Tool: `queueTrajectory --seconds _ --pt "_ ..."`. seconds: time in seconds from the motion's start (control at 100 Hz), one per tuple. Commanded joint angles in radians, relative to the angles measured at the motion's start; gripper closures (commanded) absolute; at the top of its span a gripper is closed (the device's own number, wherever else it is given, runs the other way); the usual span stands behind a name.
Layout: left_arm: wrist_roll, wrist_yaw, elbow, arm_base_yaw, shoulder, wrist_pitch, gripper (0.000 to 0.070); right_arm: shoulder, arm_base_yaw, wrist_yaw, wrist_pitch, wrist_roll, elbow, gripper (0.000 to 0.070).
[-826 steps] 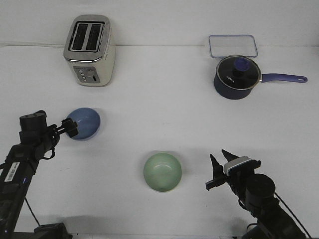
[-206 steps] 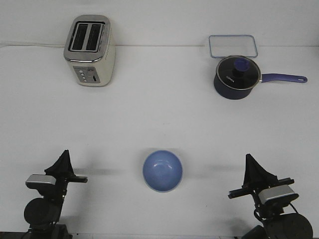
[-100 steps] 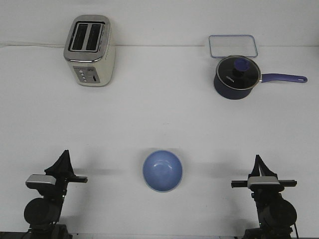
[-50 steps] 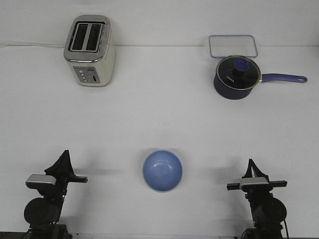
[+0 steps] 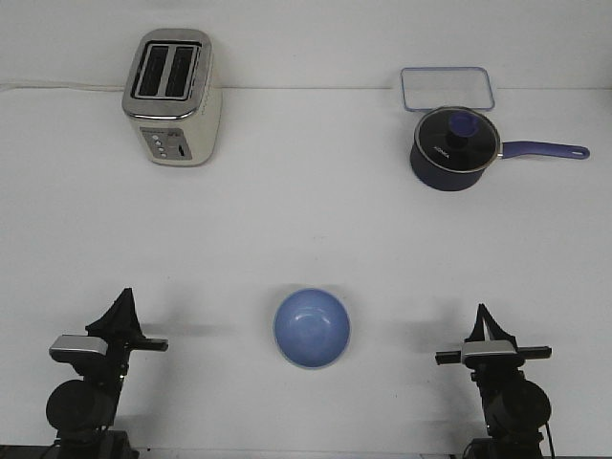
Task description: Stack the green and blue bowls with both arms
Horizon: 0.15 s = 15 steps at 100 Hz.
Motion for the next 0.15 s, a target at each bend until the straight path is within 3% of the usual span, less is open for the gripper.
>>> queueTrajectory --seconds 0.0,0.14 --pt "-0.002 0.001 -0.019 0.002 -0.001 0.010 0.0686 0.000 0.000 -0.002 0.011 -0.006 -0.002 0.0700" --pt "-0.002 0.001 -0.019 0.002 -0.001 0.010 0.0686 0.000 0.000 -0.002 0.011 -0.006 -0.002 0.0700"
